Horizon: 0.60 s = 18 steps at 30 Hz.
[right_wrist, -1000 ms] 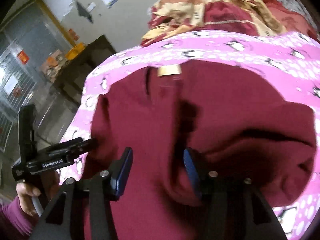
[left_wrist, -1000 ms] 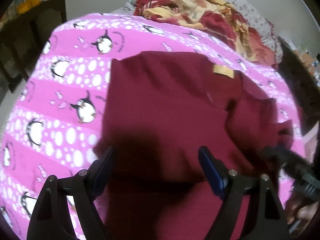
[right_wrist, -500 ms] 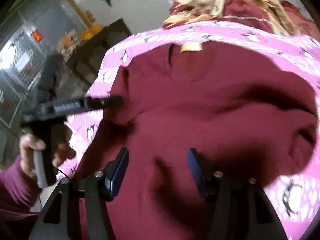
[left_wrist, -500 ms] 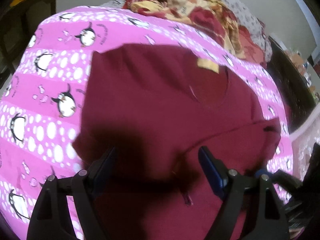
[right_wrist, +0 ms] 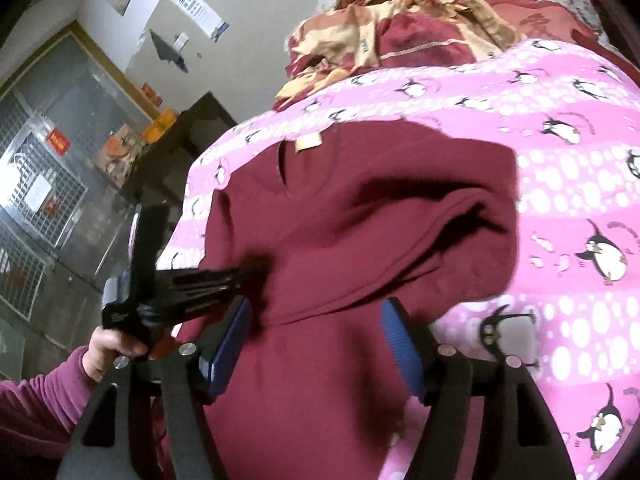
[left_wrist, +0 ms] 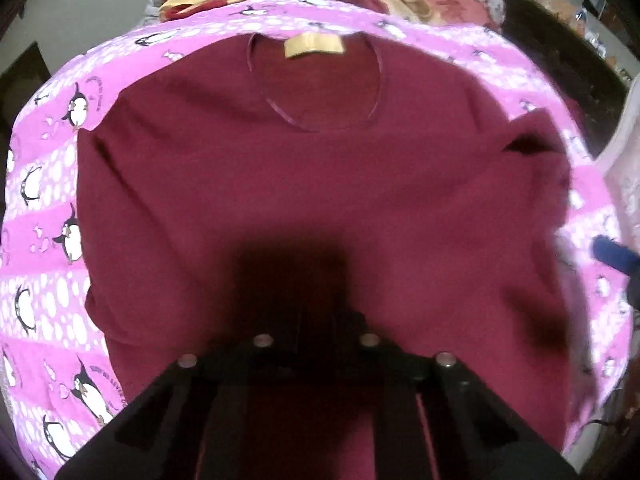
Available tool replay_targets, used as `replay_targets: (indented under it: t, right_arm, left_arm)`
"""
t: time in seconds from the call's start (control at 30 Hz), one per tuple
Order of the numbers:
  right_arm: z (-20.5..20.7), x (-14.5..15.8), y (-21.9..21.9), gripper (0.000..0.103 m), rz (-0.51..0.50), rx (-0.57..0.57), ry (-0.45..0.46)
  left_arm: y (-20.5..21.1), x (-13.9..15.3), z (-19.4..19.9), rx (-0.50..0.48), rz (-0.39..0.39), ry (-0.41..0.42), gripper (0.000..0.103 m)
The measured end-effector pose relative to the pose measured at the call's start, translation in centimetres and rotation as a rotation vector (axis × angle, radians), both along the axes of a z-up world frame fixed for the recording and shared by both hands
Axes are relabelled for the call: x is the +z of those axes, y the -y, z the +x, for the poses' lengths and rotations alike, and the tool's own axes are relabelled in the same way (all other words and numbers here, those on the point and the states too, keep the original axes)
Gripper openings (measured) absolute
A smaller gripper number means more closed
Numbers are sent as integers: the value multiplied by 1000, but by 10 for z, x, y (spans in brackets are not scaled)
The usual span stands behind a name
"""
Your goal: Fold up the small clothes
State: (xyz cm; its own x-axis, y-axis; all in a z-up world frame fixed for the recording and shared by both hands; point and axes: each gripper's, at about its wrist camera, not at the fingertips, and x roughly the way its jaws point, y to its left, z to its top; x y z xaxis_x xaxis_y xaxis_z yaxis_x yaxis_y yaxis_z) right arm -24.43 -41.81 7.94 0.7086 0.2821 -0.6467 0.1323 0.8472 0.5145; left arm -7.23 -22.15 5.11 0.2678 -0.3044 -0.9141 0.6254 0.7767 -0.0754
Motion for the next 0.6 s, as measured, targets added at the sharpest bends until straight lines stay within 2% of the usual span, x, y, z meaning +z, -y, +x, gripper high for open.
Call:
replay_targets:
  t: [0.17,0.27,0.37,0.43,0.5,0.6]
  right_arm:
    - [-9,2,24,73,3,-84,-3]
    - [-10,2,32,73,-28,-118,-18]
    - [-7,-1,36,74,-38,-135,-30]
    - [0,-5,36,74,-58,-141,-57]
    - [8,-10,34,74,-73,-132,-83]
    - [23,-20,32,74,-74,-124,-115]
  left_arm:
    - [-23,65,25,30,-133,85,11]
    - [-47,84,60,99,-141,102,11]
    - [-68,77,97,179,-86,77,11]
    - [-81,62,117,224,-73,14,10]
    - [-85,50,120,240,-63,-14,10]
    - [-82,44,117,219,-42,6,11]
